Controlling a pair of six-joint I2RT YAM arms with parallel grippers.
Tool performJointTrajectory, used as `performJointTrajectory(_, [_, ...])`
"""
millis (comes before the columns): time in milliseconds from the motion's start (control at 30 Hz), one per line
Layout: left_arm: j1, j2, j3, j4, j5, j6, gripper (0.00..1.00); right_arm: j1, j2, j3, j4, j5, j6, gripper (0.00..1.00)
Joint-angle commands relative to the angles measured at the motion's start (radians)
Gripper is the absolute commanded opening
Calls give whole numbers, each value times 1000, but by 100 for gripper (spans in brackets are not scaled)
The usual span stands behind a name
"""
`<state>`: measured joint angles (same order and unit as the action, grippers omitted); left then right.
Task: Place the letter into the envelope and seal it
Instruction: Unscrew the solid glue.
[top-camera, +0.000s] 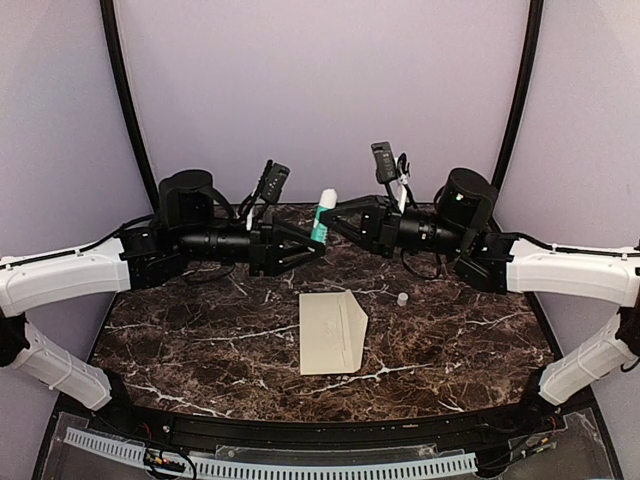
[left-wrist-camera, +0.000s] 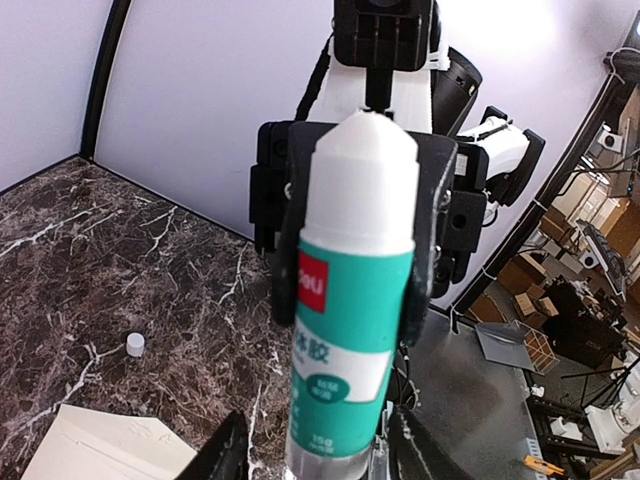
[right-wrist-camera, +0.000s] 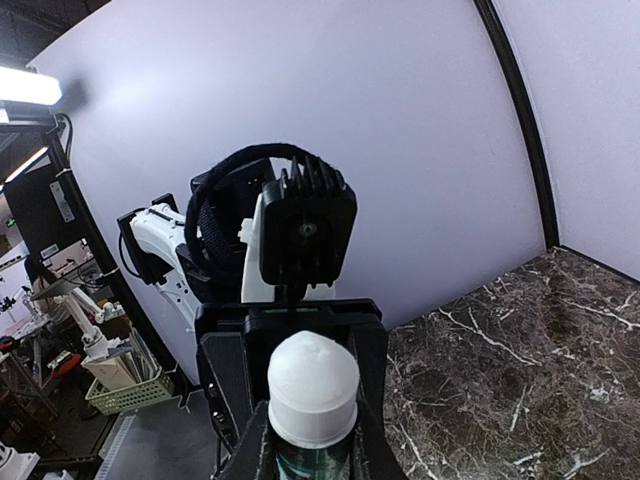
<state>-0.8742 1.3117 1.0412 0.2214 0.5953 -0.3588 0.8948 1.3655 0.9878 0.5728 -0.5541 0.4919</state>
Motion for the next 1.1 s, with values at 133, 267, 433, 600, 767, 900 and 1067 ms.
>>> performJointTrajectory(133, [3,11,30,45,32,-6,25,-2,14,39,33,-30,5,0])
performJointTrajectory(267, [2,13,29,37,25,-6,10,-1,11,38,31,-28,6,0])
performJointTrajectory(433, [2,-9,8,72,-16,-16,0,-1,19,33,43,-35,21,18])
performJointTrajectory(600, [3,-33,-26,133,-63,-33,0,0,40,15,84,-65,67,23])
performJointTrajectory(767, [6,-40,-32,140,-76,-37,0,7,52,2,114,-84,95,26])
performJointTrajectory(900, [10,-43,-37,143,-76,-41,0,16,60,9,99,-92,87,29])
performJointTrajectory(1067, [11,-39,-37,148,-57,-46,0,21,67,14,98,-99,86,23])
